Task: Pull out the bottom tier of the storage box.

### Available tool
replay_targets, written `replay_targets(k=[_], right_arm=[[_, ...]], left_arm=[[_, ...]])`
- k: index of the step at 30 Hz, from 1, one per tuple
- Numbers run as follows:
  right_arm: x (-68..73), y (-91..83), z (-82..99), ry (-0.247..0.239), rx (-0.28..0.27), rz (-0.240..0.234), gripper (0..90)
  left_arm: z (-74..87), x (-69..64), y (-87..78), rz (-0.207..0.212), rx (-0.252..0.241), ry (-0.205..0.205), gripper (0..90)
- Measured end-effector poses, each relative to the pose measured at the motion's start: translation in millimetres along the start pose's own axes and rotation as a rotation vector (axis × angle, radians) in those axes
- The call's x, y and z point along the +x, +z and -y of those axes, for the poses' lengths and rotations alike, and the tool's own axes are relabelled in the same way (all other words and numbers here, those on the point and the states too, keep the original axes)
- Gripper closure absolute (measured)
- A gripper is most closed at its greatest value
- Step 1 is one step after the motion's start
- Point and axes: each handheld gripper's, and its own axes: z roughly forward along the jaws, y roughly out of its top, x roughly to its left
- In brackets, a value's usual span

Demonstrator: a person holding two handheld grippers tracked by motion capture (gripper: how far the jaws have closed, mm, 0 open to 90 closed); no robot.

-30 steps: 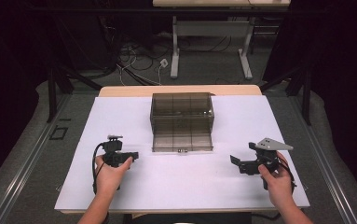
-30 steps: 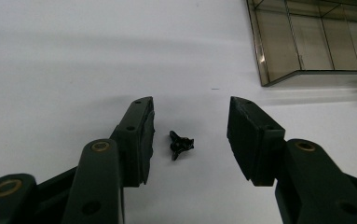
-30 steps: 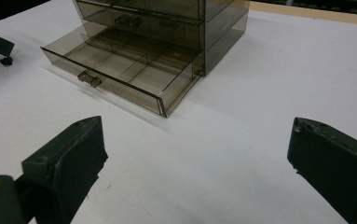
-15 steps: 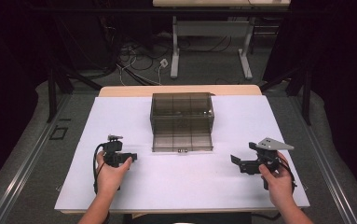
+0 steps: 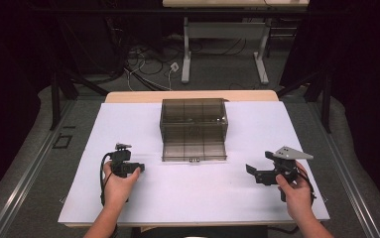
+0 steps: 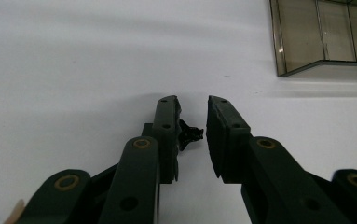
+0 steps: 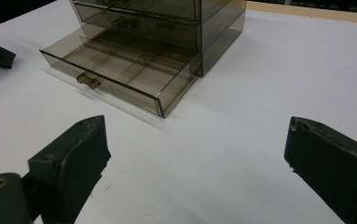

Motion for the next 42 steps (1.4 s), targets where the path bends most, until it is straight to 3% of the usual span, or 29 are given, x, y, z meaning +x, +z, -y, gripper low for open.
replay_targets(k=[7,12,27,42], right_arm=[[0.1,0.5,0.1,-0.002,0.005,0.0,5.6],[0.5,0.8,0.2,-0.001,0.008,0.001,5.8],[-0.9,-0.2,0.7,-0.004,-0.004,0.006,5.7],[-0.4,-1.1,0.9,-0.005,0.0,0.002,5.8]], left_arm=[[-0.3,0.8,0.0,-0.007,0.002,-0.003,78.4],[-0.3,2.3,0.1,0.005,-0.002,-0.02,78.8],[-0.2,-0.2,-0.9,0.004,-0.024,-0.016,79.0],[-0.3,-2.5,-8.8,0.01,-0.07,0.023,79.6]])
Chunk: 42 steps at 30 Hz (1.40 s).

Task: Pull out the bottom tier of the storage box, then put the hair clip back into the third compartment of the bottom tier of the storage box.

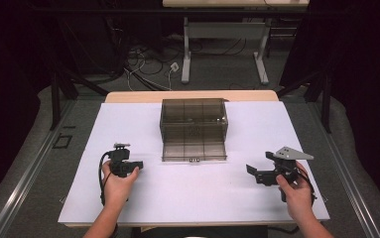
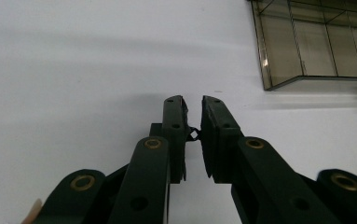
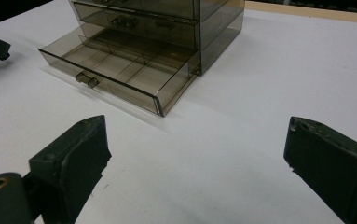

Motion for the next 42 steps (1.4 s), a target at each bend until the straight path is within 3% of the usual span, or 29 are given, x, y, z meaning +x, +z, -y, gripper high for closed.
replay_targets(k=[42], right_arm=[[-0.8,0.2,-0.5,0.006,-0.001,0.01,6.2]], left_arm=[[4.6,-9.9,-24.4,0.01,-0.228,0.086,79.6]])
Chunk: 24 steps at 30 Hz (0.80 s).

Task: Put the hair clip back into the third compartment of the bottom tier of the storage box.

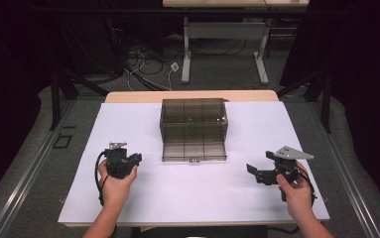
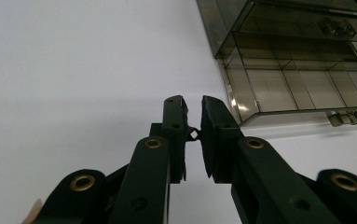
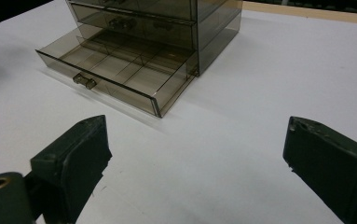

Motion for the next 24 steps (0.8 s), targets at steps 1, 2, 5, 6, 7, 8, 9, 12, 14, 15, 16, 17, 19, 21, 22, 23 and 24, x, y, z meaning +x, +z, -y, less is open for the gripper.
replay_targets(k=[1,2,5,6,7,8,9,12,14,15,16,17,19,21,22,23,24], right_arm=[[0.2,0.0,0.1,0.001,0.001,-0.002,6.2],[0.2,0.0,0.2,0.0,0.001,-0.003,6.2],[-0.1,-0.6,0.1,0.0,0.005,0.001,6.2],[0.2,-0.9,0.0,0.003,0.007,0.003,6.2],[-0.1,-0.5,0.0,0.0,-0.001,-0.003,6.2],[0.0,-0.7,0.0,0.002,0.0,-0.004,6.2],[0.0,-0.8,0.0,-0.001,-0.001,-0.003,6.2],[-0.1,-1.1,0.0,0.0,0.0,-0.004,6.2],[-0.3,-1.2,0.0,0.0,-0.001,-0.004,6.2],[-0.6,-1.1,0.0,-0.003,-0.003,-0.003,6.2],[-0.3,-1.2,0.0,0.0,-0.001,-0.003,6.2],[-0.3,-1.1,0.0,-0.001,-0.001,-0.003,6.2],[0.0,-1.1,-0.1,-0.004,-0.001,-0.004,6.2],[0.0,-0.9,0.0,-0.007,-0.004,-0.005,6.2],[-0.1,-0.9,0.0,-0.008,-0.005,-0.005,6.2],[-0.1,-0.9,0.0,-0.008,-0.004,-0.004,6.2],[-0.1,-0.9,0.0,-0.007,-0.004,-0.004,6.2]], left_arm=[[0.1,-0.3,-0.2,-0.002,-0.008,0.005,79.6],[0.0,-0.7,-1.5,0.001,-0.011,0.012,79.6],[0.0,-2.4,-3.1,-0.002,-0.035,0.022,79.6],[0.2,-3.5,-4.0,-0.006,-0.045,0.028,79.6],[0.1,-4.1,-4.8,-0.006,-0.052,0.038,79.6],[0.3,-5.4,-5.0,-0.011,-0.063,0.04,79.6],[0.2,-6.5,-5.9,-0.012,-0.067,0.042,79.6],[-0.1,-9.9,-8.7,-0.005,-0.078,0.056,79.6],[-0.4,-12.9,-11.0,-0.003,-0.087,0.068,79.6],[-0.4,-14.6,-11.9,-0.002,-0.092,0.075,79.6],[-0.4,-16.2,-12.7,0.0,-0.093,0.08,79.6],[-0.4,-17.2,-13.1,0.004,-0.092,0.085,79.6],[-0.1,-19.9,-13.6,0.011,-0.085,0.095,79.6],[0.6,-23.4,-13.3,0.018,-0.084,0.097,79.6],[0.9,-24.9,-13.3,0.023,-0.083,0.1,79.6],[1.1,-26.0,-13.4,0.027,-0.081,0.102,79.6],[1.3,-27.4,-13.4,0.031,-0.081,0.103,79.6]])
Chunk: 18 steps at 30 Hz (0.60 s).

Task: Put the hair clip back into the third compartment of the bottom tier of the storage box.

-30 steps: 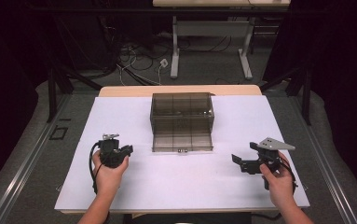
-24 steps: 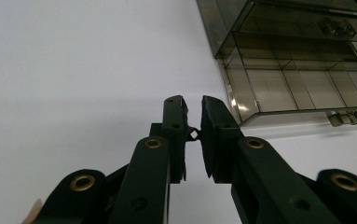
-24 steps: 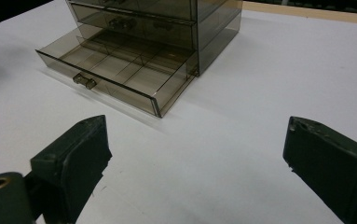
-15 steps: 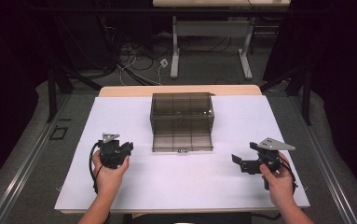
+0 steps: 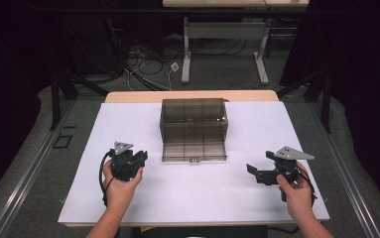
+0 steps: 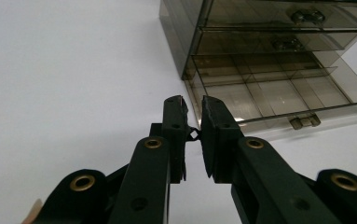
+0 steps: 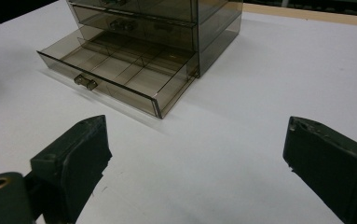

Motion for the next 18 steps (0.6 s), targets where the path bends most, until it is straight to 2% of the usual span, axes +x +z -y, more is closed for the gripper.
replay_targets(k=[9,15,18], right_arm=[[0.1,0.3,0.2,-0.003,0.002,-0.002,6.2],[0.0,-0.3,0.1,0.006,-0.003,0.001,6.2],[-0.3,-0.5,0.1,0.006,-0.009,0.006,6.2]], left_arm=[[0.6,-10.4,1.0,0.034,0.011,0.014,79.6],[-5.5,-17.5,2.2,0.056,0.0,0.009,79.6],[-9.6,-22.3,4.1,0.063,-0.003,0.019,79.6]])
